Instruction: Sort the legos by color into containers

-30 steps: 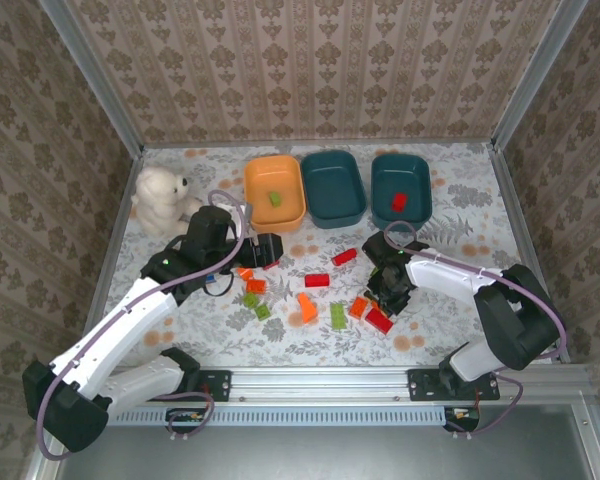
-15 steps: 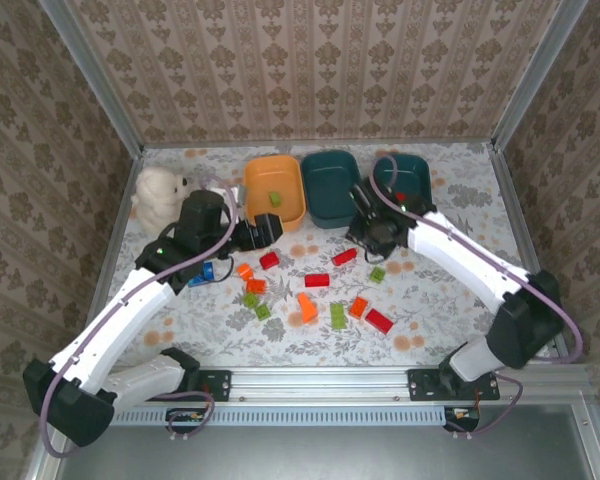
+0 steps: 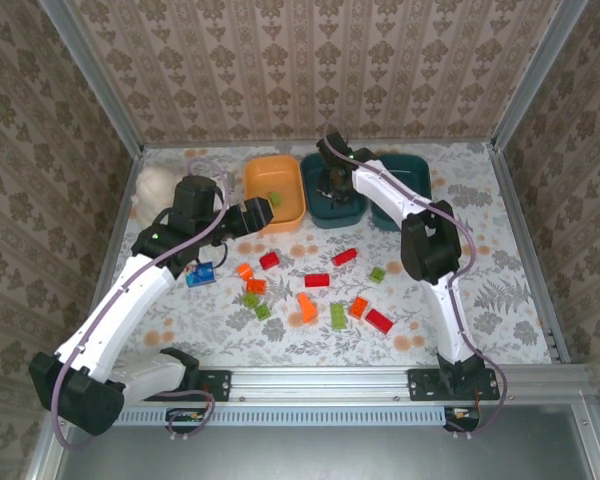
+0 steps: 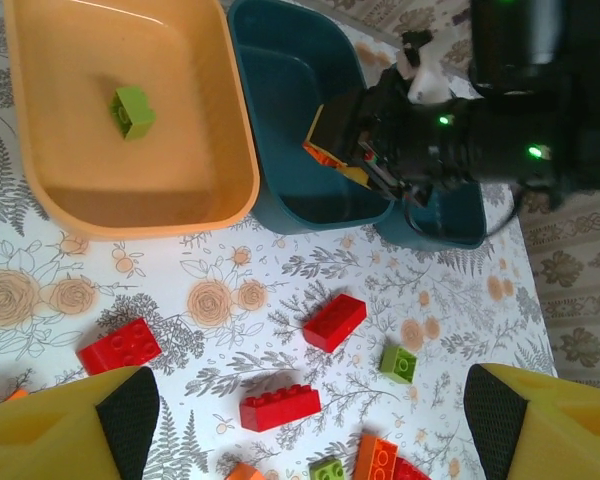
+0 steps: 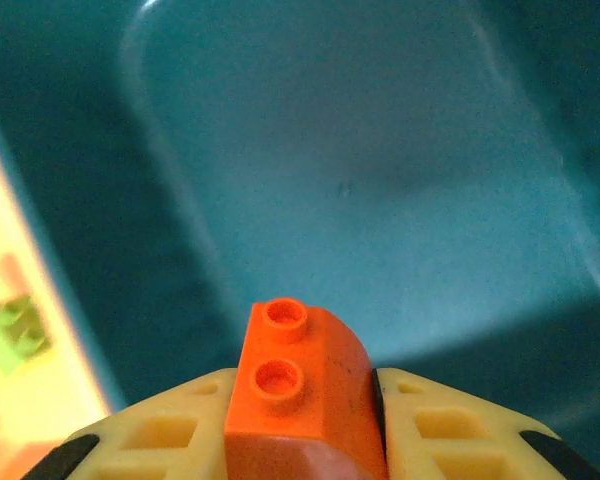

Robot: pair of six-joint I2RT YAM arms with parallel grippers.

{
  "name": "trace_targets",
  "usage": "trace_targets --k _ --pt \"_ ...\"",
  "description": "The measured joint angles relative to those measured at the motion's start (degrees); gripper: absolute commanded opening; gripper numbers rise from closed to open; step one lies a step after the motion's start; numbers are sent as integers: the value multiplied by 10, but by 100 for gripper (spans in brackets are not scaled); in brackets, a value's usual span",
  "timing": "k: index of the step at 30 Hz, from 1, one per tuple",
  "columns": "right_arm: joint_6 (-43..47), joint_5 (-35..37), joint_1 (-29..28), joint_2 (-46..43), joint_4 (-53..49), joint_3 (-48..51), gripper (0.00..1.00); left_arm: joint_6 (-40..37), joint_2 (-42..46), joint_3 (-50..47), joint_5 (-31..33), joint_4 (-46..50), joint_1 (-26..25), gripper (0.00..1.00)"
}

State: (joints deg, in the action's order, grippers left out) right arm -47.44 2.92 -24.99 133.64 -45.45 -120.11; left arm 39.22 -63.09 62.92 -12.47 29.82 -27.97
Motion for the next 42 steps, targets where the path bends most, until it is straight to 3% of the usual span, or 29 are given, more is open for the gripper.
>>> trace_targets --k 3,8,12,17,21,27,34,38,42 --pt "7 -5 14 46 -7 -36 29 1 25 -10 7 11 0 83" --pt "11 -14 18 83 -29 -62 54 2 55 -22 13 19 0 83" --pt "19 -19 18 86 -51 -81 65 2 60 -31 14 32 0 83" --pt "29 -18 18 65 -60 -92 68 2 65 -48 13 50 0 83" --pt "44 -16 18 10 -66 -91 65 -5 66 -51 12 61 0 83" --pt "84 -5 8 -203 -24 19 64 -29 66 -51 6 85 0 83" --pt "140 0 -69 -527 68 311 61 -55 66 -60 -2 113 0 81" --pt "136 4 -101 -650 71 461 60 -58 66 -76 -6 116 -3 79" --pt "112 12 -110 -715 46 553 60 -59 62 -82 -6 115 -30 79"
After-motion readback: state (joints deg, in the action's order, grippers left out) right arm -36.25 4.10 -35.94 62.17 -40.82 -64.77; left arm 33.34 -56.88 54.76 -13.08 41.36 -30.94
